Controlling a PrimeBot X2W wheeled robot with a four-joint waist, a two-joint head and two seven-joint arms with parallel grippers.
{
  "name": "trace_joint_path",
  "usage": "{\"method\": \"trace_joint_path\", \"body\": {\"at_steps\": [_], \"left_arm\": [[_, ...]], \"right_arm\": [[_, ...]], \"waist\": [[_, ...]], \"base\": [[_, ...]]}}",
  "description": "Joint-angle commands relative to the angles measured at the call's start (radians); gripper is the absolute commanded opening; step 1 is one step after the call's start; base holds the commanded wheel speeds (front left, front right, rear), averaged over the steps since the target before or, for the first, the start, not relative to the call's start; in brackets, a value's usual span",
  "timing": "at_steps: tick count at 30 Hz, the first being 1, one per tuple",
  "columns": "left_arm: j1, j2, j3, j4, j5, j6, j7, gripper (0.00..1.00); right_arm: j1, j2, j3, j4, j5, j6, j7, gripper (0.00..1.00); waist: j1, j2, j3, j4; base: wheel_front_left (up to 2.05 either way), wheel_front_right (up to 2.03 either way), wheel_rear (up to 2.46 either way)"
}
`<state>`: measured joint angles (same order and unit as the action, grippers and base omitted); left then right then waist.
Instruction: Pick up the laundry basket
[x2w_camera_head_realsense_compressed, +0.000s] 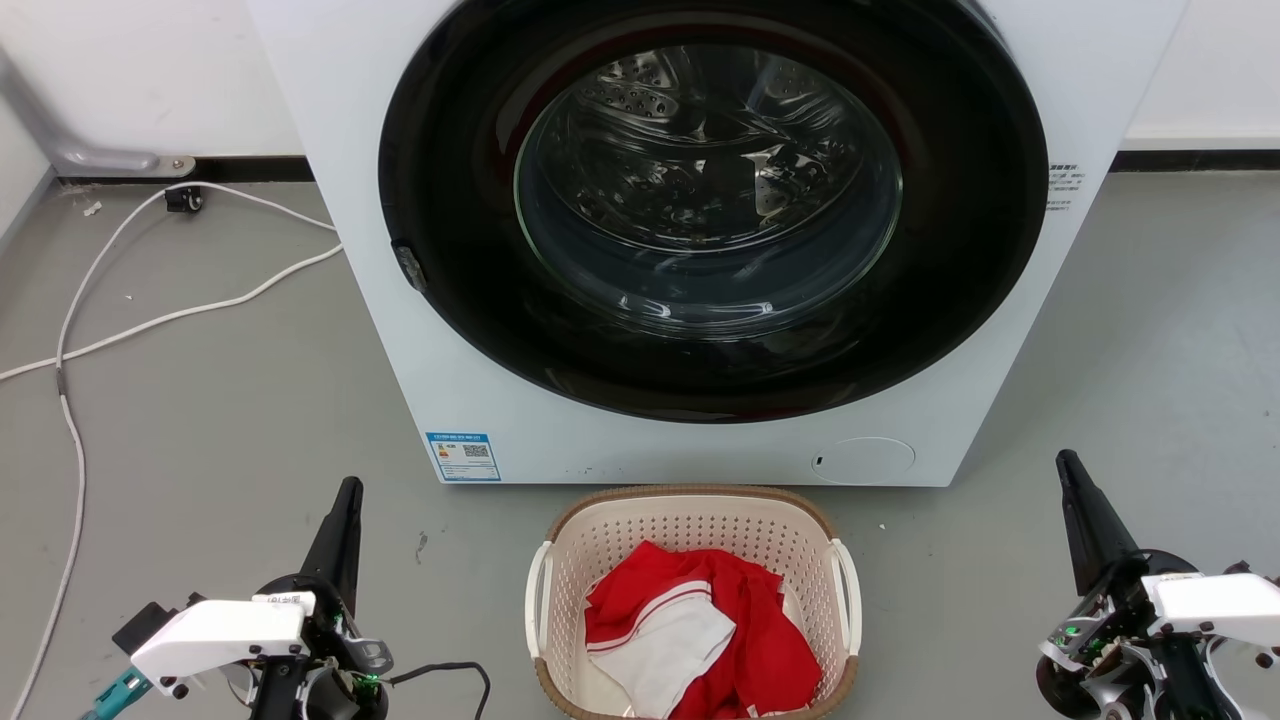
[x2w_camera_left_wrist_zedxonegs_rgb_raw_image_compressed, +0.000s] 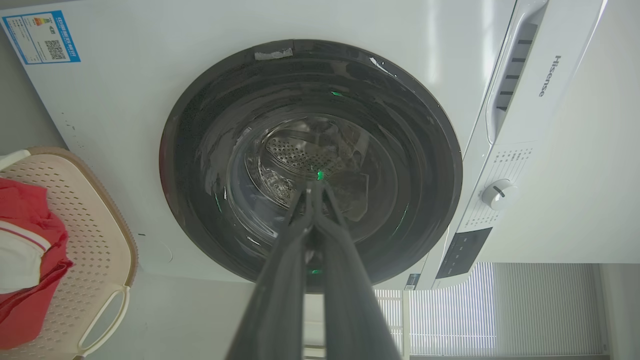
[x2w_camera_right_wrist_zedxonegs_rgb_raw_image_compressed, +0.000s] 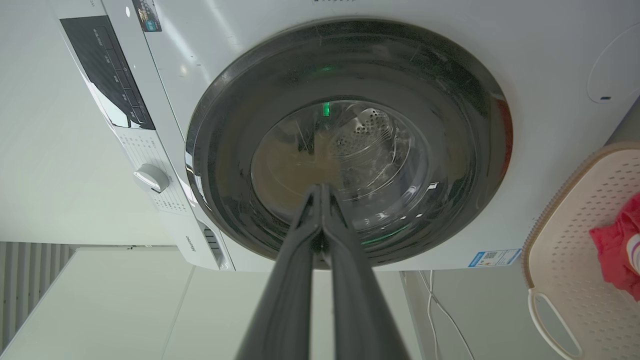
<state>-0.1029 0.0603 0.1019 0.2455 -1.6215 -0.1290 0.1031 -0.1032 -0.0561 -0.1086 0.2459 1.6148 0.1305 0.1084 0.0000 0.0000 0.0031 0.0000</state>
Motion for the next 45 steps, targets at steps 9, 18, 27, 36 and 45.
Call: {"method": "trace_joint_path", "body": {"at_steps": [9, 18, 27, 36, 45], "left_arm": [[-0.010, -0.002, 0.004, 0.001, 0.008, -0.003, 0.005, 0.00], [-0.011, -0.003, 0.006, 0.001, 0.008, -0.003, 0.007, 0.00], [-0.004, -0.006, -0.035, 0.014, 0.008, 0.001, -0.032, 1.00], [-0.025, -0.006, -0.073, -0.006, 0.129, 0.000, -0.074, 1.00], [-0.032, -0.007, -0.107, -0.039, 0.285, 0.000, -0.108, 1.00]], "right_arm": [[-0.012, 0.004, -0.003, 0.001, -0.007, 0.000, 0.003, 0.00], [-0.012, 0.005, -0.004, 0.001, -0.005, 0.000, 0.004, 0.00], [0.025, 0.002, 0.014, -0.008, -0.020, 0.000, -0.031, 1.00], [0.036, 0.002, 0.011, -0.035, -0.144, 0.000, -0.073, 1.00], [0.045, 0.003, 0.006, -0.074, -0.350, 0.000, -0.108, 1.00]], "waist": [[0.0000, 0.0000, 0.000, 0.000], [0.0000, 0.0000, 0.000, 0.000], [0.0000, 0.0000, 0.000, 0.000], [0.0000, 0.0000, 0.001, 0.001], [0.0000, 0.0000, 0.002, 0.003]], "base": [[0.00, 0.00, 0.00], [0.00, 0.00, 0.00], [0.00, 0.00, 0.00], [0.00, 0.00, 0.00], [0.00, 0.00, 0.00]]}}
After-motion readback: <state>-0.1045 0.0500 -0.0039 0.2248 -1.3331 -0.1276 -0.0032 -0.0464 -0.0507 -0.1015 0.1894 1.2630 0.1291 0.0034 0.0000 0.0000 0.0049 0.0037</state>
